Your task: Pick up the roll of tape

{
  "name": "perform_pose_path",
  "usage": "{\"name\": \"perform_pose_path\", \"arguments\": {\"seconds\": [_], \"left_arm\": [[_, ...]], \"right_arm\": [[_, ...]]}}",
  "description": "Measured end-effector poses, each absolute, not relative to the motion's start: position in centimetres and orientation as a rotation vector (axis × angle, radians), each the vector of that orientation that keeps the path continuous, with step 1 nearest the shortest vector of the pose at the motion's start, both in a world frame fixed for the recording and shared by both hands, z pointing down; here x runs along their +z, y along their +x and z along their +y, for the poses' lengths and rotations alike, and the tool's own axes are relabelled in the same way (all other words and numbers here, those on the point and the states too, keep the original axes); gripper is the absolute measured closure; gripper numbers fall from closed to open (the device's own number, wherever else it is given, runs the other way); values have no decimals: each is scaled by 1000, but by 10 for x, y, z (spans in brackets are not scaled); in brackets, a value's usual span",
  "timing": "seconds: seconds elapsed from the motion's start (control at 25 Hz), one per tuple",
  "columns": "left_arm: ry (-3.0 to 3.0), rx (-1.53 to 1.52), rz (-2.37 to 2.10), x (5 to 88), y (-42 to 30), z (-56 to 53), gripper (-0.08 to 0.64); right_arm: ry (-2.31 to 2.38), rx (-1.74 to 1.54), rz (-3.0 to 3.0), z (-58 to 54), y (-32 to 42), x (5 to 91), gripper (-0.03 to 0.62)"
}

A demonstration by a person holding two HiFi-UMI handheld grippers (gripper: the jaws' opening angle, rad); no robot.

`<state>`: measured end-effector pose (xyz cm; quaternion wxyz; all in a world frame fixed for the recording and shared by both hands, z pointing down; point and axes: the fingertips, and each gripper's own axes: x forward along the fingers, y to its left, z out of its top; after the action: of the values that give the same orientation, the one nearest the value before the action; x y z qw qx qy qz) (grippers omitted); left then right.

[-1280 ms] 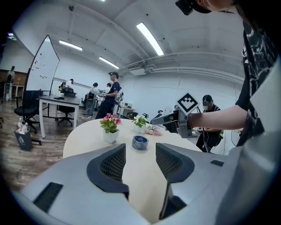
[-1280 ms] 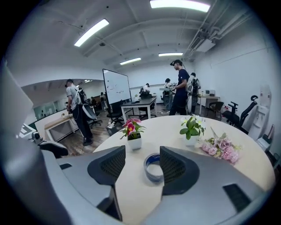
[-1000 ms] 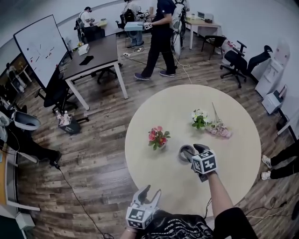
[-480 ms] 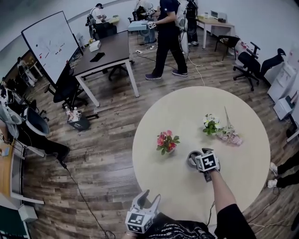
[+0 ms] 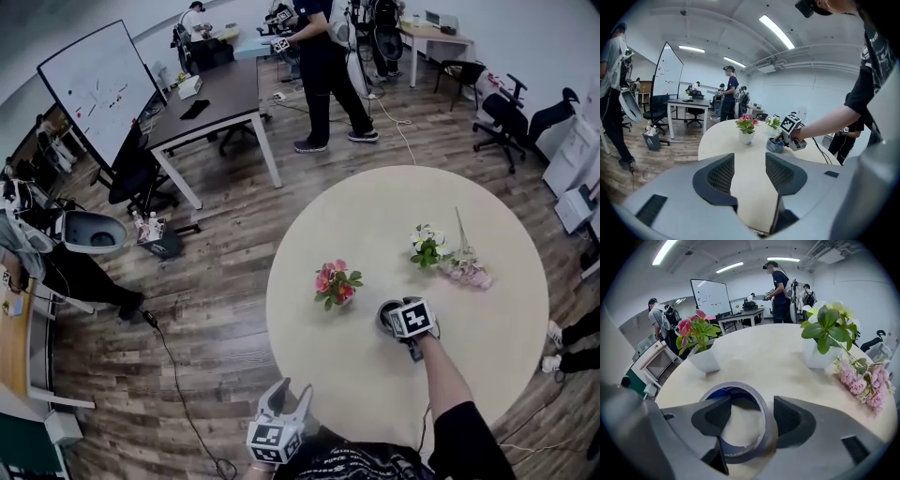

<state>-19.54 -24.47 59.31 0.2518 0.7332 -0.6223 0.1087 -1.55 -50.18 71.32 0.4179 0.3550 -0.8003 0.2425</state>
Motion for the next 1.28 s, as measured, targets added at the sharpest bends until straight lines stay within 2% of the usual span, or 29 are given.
{"name": "perform_pose_path", "arguments": {"seconds": [0.36,0.52,0.64,1.28], "left_arm": [[1993,304,-1671,596,-186,-246,337],[1989,310,-1672,595,-187,-245,337],[1986,312,-1680,594,-187,-243,337],[2053,286,-1643,590,-171,-242,337]], "right_arm": [[868,613,-2002,-495,-19,717,344],[912,547,-1982,-501,-12,713,460],[926,538,-1973,-500,-13,712,515],[1122,487,-2099,-502,1,649,522]]}}
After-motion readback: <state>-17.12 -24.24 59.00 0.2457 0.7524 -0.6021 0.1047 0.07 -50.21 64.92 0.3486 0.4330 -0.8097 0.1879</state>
